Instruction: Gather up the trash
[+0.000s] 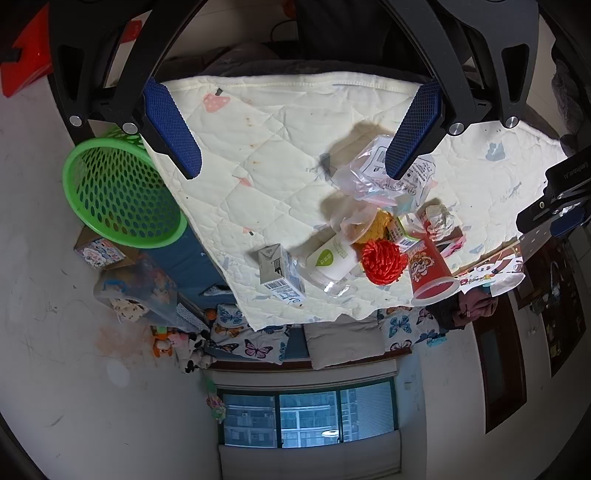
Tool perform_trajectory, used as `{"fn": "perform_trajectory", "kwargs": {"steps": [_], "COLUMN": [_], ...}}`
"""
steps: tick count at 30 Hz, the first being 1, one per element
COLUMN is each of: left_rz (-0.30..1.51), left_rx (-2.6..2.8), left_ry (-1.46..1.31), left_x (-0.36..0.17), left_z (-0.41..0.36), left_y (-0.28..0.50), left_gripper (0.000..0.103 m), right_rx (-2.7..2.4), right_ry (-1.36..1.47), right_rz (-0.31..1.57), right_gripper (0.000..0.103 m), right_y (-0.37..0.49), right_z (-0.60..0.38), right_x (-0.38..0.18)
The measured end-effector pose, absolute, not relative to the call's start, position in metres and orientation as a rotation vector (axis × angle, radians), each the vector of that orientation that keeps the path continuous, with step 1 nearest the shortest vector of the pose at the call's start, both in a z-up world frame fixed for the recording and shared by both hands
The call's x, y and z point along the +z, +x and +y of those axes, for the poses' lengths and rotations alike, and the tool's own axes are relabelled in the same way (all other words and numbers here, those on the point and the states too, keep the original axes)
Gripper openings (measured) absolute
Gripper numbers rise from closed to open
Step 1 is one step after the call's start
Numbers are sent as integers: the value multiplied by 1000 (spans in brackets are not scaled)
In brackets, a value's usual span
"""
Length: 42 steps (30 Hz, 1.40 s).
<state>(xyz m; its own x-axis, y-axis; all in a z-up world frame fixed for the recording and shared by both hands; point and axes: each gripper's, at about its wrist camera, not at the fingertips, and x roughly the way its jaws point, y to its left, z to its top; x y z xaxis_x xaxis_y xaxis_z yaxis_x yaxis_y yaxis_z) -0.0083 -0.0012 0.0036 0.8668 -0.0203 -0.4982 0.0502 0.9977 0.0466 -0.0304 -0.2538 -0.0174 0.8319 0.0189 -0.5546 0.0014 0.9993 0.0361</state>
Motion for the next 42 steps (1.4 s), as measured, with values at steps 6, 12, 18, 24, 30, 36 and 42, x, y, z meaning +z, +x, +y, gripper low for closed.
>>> {"fn": "perform_trajectory", "kwargs": {"steps": [6, 12, 18, 24, 30, 36, 42], "left_rz": [521, 521, 519, 522, 521, 521, 522], "left_rx": [-32, -35, -33, -29, -27, -26, -27], "left_ry": [57, 61, 62, 60, 61, 60, 59], "left_x": [2, 1, 1, -1, -2, -3, -3], "left_z": [0, 1, 0, 0, 1, 1, 1], "left_y": [-8, -7, -8, -7, -6, -7, -6], "left_gripper": [96, 95, 96, 95, 95, 95, 95], "right_rx": [11, 13, 16, 14, 16, 17, 21], "right_ry": [38, 38, 38, 40, 41, 41, 43], "right_rz": [588, 590, 591, 592, 593, 596, 600], "right_gripper": [99, 99, 99, 99, 99, 99, 99], "right_y": [-30, -30, -30, -30, -30, -29, -27], "right_z": [-254, -254, -253, -253, -253, -252, -252], "right_x": [-18, -19, -19, -20, -21, -22, -23]}}
